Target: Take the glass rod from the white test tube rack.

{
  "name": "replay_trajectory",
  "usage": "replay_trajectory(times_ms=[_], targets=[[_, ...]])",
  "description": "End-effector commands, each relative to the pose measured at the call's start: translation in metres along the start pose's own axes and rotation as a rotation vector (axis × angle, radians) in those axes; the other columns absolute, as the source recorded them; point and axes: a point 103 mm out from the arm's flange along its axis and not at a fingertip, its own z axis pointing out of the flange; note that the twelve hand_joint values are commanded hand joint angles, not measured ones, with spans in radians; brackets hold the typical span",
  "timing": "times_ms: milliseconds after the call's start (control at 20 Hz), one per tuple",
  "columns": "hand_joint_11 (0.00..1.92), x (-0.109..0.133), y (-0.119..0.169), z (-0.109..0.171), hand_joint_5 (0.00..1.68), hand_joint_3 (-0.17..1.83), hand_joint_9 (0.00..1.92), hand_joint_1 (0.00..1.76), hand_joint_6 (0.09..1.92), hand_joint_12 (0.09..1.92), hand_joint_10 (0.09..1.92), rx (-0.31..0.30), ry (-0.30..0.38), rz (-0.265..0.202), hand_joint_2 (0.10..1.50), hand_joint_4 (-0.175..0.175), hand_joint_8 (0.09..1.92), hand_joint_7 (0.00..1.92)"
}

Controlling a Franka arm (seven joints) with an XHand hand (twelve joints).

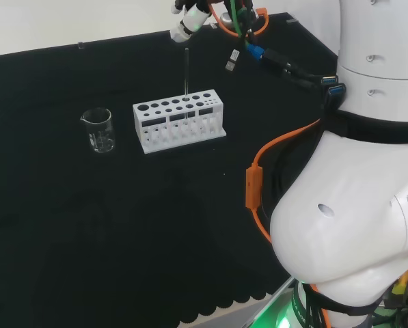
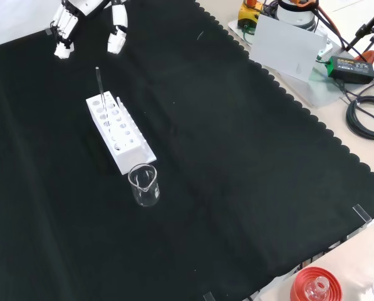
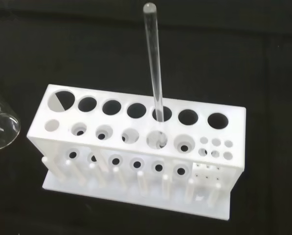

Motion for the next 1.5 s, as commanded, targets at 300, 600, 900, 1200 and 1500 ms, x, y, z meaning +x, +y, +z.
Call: replay_trajectory(times_ms=[300, 600, 900, 1200, 1500], targets=[[0.32, -0.004, 0.002, 0.018, 0.32, 0.5, 0.47, 0.58, 0.09, 1.41, 0.89, 0.038, -0.008, 0.009, 0.71, -0.019, 0.82, 0.38], [0.38, 0.0, 0.004, 0.03, 0.33, 0.51, 0.55, 0.58, 0.09, 1.39, 0.85, 0.079, -0.025, 0.006, 0.7, -0.025, 0.82, 0.44], [0.46, 0.005, 0.007, 0.037, 0.35, 0.52, 0.63, 0.58, 0.12, 1.36, 0.82, 0.102, -0.031, -0.004, 0.7, -0.035, 0.82, 0.5], [0.52, 0.01, 0.013, 0.037, 0.38, 0.52, 0.69, 0.6, 0.26, 1.33, 0.78, 0.127, -0.039, 0.003, 0.7, -0.044, 0.81, 0.55], [0.6, 0.008, 0.017, 0.045, 0.32, 0.53, 0.77, 0.62, 0.65, 1.3, 0.75, 0.134, -0.036, 0.001, 0.7, -0.063, 0.8, 0.64]])
